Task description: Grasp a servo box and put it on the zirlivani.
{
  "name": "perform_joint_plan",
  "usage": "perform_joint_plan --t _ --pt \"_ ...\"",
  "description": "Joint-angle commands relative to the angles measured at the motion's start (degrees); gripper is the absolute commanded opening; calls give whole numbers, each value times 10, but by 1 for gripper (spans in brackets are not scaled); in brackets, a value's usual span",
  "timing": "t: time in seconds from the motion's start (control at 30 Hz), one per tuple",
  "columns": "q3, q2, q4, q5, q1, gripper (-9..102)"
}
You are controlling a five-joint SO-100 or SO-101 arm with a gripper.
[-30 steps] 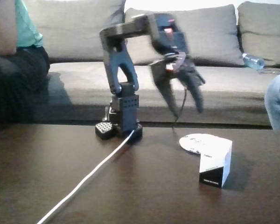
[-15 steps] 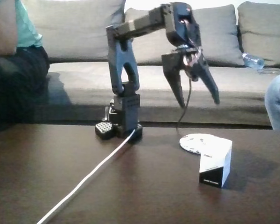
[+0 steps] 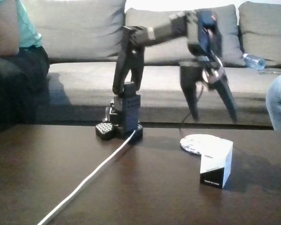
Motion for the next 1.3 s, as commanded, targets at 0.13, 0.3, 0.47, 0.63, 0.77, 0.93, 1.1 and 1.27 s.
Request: perform_joint_plan --t 0.13,0.3,0.47,0.63,0.77,0.93,1.1,1.27 --pt "-105 -66 38 4 5 37" --pt "-106 -91 38 4 4 37" --pt "-100 -95 39 4 6 37" --pt "-99 -97 39 4 10 37" --pt "-98 -98 39 3 12 37" --pt "-90 -102 39 2 12 37" --pt "-80 -137 39 4 17 37" --pt "-89 -152 34 4 29 37"
